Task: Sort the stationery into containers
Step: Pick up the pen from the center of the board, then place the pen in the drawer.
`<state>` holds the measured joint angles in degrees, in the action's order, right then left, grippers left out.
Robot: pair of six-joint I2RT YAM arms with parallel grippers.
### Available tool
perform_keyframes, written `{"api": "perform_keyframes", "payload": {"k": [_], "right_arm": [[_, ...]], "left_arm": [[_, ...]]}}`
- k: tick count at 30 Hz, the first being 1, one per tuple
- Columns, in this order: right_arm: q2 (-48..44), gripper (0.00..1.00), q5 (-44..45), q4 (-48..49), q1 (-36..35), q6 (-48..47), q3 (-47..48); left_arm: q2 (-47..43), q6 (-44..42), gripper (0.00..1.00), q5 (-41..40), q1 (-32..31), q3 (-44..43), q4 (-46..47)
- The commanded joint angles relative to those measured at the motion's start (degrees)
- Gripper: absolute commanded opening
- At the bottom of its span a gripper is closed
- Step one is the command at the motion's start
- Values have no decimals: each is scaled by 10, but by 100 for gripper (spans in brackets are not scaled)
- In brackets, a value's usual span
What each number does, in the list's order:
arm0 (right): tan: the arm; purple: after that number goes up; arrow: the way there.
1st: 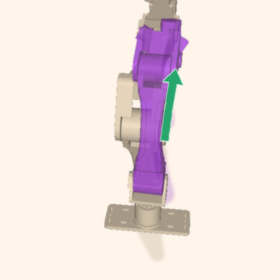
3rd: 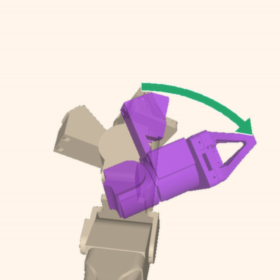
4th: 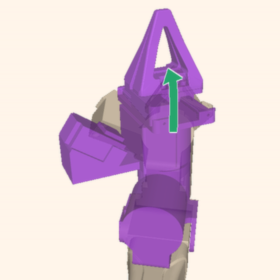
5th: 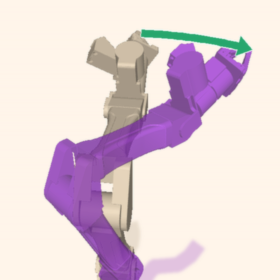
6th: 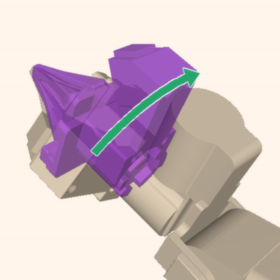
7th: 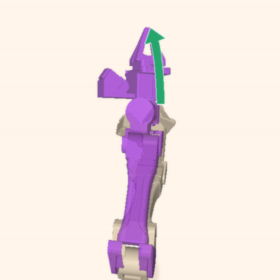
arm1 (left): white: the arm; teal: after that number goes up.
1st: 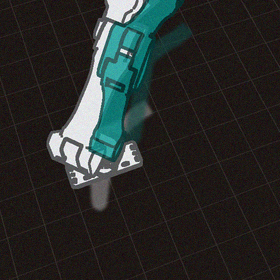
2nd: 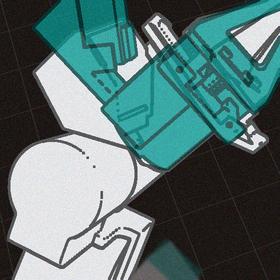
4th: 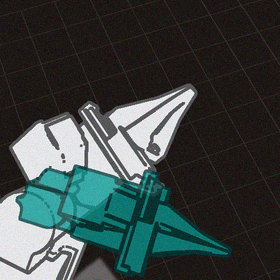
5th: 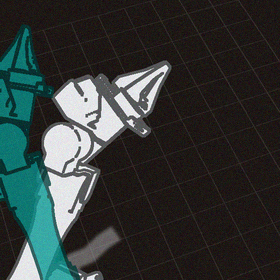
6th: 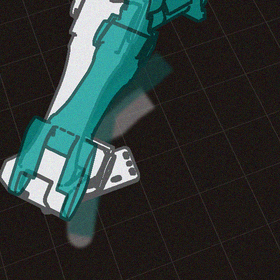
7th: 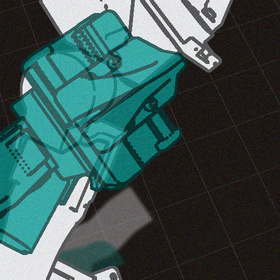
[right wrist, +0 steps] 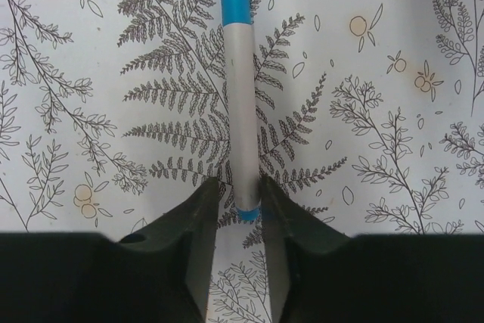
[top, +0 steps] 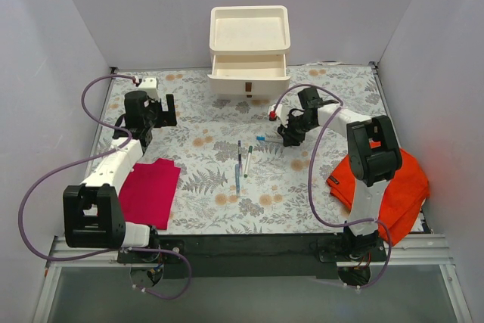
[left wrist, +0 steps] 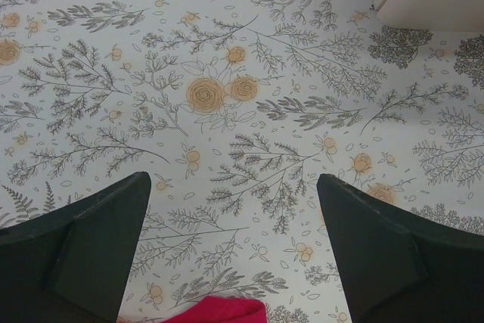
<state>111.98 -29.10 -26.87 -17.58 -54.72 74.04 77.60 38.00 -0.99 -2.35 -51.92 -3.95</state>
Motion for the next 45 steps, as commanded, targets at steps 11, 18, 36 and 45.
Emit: {"api": "perform_keyframes", "payload": {"k": [11, 18, 36, 45], "right_arm": [[-129, 1, -33, -21, 3, -34, -43], [-270, 1, -54, -23, -10, -21, 13], [-79, 1, 132, 132, -76, 6, 272], [-72, 36, 184, 188, -90, 9, 279]], "left_arm": [[4, -8, 93, 0, 6, -8, 53], [25, 5, 93, 28, 7, 3, 98], [62, 23, 90, 34, 7, -31, 95], [43, 16, 91, 22, 8, -6, 104]]}}
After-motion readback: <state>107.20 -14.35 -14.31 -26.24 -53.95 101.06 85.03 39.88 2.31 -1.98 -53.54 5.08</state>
